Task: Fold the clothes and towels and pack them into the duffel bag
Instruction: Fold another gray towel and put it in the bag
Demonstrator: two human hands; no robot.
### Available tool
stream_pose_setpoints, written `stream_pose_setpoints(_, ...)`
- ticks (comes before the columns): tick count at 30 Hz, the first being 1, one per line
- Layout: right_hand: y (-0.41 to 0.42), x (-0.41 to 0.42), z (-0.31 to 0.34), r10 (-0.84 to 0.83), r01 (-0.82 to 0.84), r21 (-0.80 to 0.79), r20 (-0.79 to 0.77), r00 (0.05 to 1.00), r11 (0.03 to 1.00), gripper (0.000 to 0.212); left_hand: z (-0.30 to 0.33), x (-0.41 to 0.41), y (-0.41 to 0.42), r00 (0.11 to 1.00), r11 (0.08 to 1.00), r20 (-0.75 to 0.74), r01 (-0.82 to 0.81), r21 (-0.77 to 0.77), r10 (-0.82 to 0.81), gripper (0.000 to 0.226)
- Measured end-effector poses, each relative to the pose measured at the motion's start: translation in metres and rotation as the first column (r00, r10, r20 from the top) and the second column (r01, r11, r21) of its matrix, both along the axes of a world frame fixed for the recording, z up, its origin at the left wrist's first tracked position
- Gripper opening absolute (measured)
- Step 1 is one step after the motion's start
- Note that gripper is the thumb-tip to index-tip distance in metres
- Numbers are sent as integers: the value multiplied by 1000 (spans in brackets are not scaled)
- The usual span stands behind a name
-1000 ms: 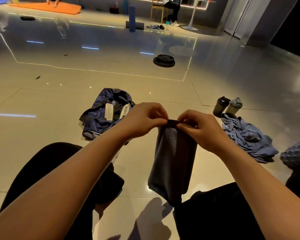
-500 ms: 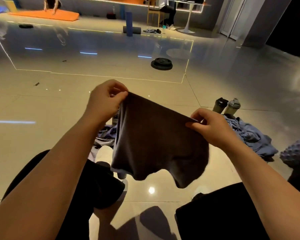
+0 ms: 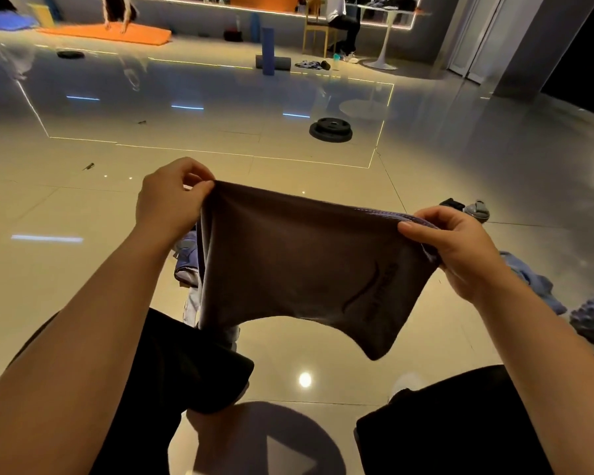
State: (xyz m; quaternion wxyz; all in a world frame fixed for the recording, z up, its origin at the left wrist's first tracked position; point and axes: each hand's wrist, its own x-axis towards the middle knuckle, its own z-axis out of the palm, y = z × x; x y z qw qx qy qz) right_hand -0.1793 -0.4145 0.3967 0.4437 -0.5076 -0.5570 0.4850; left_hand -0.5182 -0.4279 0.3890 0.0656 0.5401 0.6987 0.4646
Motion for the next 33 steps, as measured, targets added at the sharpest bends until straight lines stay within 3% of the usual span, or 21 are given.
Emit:
stream_pose_setpoints(5, 2, -7, -2, 11, -11, 6, -29, 1000, 1000, 7, -2, -1, -1, 999, 999, 7, -31, -8, 31, 11)
stream_pose_setpoints(17, -2, -5, 0, -34, 35, -11, 53, 998, 999, 4, -7, 20, 3, 995, 1000, 95, 14, -22, -11, 6)
stream_pose_setpoints(22, -6, -10, 0, 94, -94, 3, 53, 994, 996, 9, -15, 56, -4, 949, 965, 230, 241, -98, -214, 9)
stream_pose_setpoints(27, -15, -31, -7, 256, -275, 63, 213, 943, 959, 11, -16, 111, -20, 748, 739, 258, 656, -153, -611, 40)
stream_pose_setpoints(29, -16, -37, -11, 228, -252, 84, 225, 947, 964, 7, -15, 122, -19, 722, 719, 319, 679, -152, -614, 41)
stream_pose_setpoints(33, -14, -38, -11, 159, -178, 83, 194, 968, 981, 10, -13, 126, -12, 755, 729, 312, 648, -220, -577, 25)
